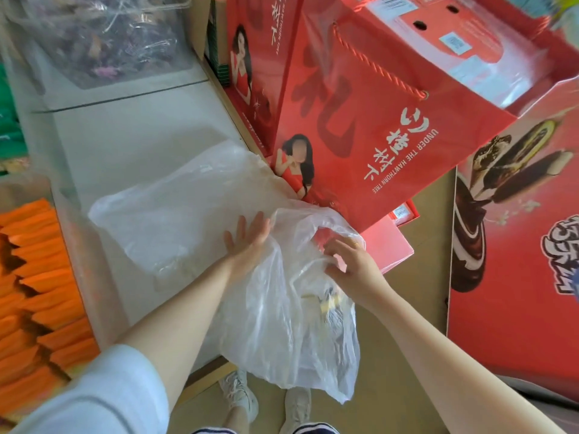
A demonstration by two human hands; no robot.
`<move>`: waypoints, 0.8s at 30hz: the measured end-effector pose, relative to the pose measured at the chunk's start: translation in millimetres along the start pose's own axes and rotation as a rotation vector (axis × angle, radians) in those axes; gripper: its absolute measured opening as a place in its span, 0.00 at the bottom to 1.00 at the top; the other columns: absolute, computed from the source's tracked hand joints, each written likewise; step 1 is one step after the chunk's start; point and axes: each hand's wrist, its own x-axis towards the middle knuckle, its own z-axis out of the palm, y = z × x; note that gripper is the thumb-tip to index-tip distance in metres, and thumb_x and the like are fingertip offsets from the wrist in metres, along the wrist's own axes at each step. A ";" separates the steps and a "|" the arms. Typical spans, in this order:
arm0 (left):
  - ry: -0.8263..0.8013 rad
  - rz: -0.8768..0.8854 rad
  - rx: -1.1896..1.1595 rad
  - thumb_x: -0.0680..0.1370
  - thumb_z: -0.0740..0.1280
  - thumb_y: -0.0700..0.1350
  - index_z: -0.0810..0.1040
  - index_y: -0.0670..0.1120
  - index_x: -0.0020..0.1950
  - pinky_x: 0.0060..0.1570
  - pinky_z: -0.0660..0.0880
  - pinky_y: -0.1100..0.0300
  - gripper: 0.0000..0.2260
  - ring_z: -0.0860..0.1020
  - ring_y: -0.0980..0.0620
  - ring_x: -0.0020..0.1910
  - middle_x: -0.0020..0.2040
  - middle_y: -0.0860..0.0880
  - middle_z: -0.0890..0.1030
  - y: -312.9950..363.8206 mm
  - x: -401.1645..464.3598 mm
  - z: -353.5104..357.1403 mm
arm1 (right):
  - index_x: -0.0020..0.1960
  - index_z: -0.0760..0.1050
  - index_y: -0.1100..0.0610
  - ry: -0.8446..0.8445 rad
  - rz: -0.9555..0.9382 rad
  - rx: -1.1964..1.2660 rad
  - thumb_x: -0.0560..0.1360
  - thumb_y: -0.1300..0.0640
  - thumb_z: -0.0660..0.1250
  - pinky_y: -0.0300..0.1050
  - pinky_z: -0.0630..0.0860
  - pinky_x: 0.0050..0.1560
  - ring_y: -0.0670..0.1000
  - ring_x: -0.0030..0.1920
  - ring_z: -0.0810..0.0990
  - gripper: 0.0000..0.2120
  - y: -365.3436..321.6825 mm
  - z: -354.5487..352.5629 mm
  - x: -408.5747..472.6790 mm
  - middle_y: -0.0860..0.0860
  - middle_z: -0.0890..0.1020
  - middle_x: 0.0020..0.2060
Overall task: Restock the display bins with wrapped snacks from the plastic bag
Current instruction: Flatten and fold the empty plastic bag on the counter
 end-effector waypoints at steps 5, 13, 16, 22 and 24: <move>0.176 -0.078 0.355 0.81 0.49 0.56 0.44 0.55 0.77 0.69 0.34 0.48 0.26 0.39 0.53 0.75 0.77 0.58 0.44 -12.6 12.9 12.1 | 0.46 0.70 0.57 0.148 0.360 1.008 0.76 0.69 0.59 0.40 0.72 0.31 0.46 0.29 0.75 0.08 1.6 -34.3 -23.2 0.50 0.76 0.31; 0.103 0.020 0.021 0.80 0.47 0.59 0.47 0.56 0.76 0.72 0.35 0.48 0.25 0.44 0.55 0.76 0.76 0.58 0.48 -5.4 0.9 12.5 | 0.51 0.81 0.62 -0.009 0.128 0.207 0.65 0.57 0.74 0.64 0.70 0.60 0.59 0.57 0.74 0.16 35.3 -28.1 -52.0 0.62 0.76 0.59; 0.079 0.123 0.039 0.82 0.45 0.54 0.56 0.63 0.71 0.72 0.36 0.52 0.17 0.46 0.59 0.75 0.73 0.65 0.48 27.7 -18.9 12.2 | 0.55 0.80 0.51 0.089 -0.069 0.032 0.66 0.60 0.74 0.55 0.57 0.65 0.63 0.71 0.57 0.18 27.0 -18.2 -34.9 0.61 0.57 0.73; -0.174 0.550 -0.069 0.69 0.52 0.75 0.68 0.59 0.67 0.68 0.56 0.70 0.32 0.64 0.63 0.69 0.68 0.63 0.65 39.9 -97.2 23.9 | 0.62 0.59 0.54 0.271 0.075 0.303 0.70 0.67 0.69 0.43 0.68 0.46 0.54 0.54 0.74 0.28 12.7 -7.0 -28.6 0.46 0.71 0.56; -0.101 0.401 -0.178 0.65 0.49 0.78 0.67 0.62 0.63 0.66 0.61 0.67 0.33 0.72 0.60 0.64 0.63 0.60 0.73 33.8 -93.9 28.4 | 0.65 0.59 0.57 0.159 0.107 0.267 0.71 0.66 0.67 0.45 0.70 0.44 0.54 0.48 0.76 0.27 22.4 -3.2 -29.8 0.45 0.74 0.51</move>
